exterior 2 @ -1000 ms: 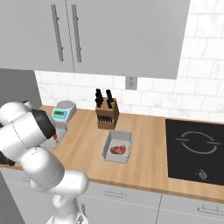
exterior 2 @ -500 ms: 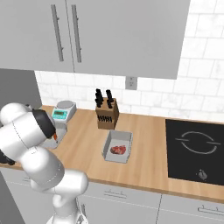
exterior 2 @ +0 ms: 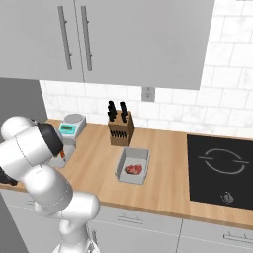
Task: Take the meat container that has the steak and place it on the second highest rack of the freezer. Then take the vegetable container that has the carrot and avocado and place it on the highest rack of the freezer.
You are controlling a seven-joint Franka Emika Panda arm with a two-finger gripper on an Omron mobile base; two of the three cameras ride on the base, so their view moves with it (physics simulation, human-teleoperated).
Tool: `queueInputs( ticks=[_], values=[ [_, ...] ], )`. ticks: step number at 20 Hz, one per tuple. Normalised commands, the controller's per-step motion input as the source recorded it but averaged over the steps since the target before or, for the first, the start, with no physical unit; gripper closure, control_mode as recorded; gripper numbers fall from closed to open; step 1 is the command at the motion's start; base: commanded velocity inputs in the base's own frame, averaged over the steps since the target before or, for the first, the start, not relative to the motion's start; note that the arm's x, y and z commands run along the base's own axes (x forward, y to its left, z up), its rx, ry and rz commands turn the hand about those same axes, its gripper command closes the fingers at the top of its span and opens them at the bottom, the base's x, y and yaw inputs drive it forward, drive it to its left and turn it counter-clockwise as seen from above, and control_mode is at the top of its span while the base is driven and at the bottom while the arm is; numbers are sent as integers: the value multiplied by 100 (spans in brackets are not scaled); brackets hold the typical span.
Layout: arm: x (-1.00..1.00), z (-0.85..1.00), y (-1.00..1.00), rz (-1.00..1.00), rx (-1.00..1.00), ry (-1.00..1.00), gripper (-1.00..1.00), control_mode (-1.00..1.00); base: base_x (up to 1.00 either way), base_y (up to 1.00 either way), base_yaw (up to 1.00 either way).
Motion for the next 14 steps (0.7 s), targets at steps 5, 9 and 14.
queueInputs(
  ticks=[5,9,14],
  values=[
    [9,-27,0,5,1,1,100,-100,0,0,0],
    [0,0,3,0,0,5,100,-100,0,0,0],
    [-17,17,8,0,0,0,100,-100,0,0,0]
  ],
)
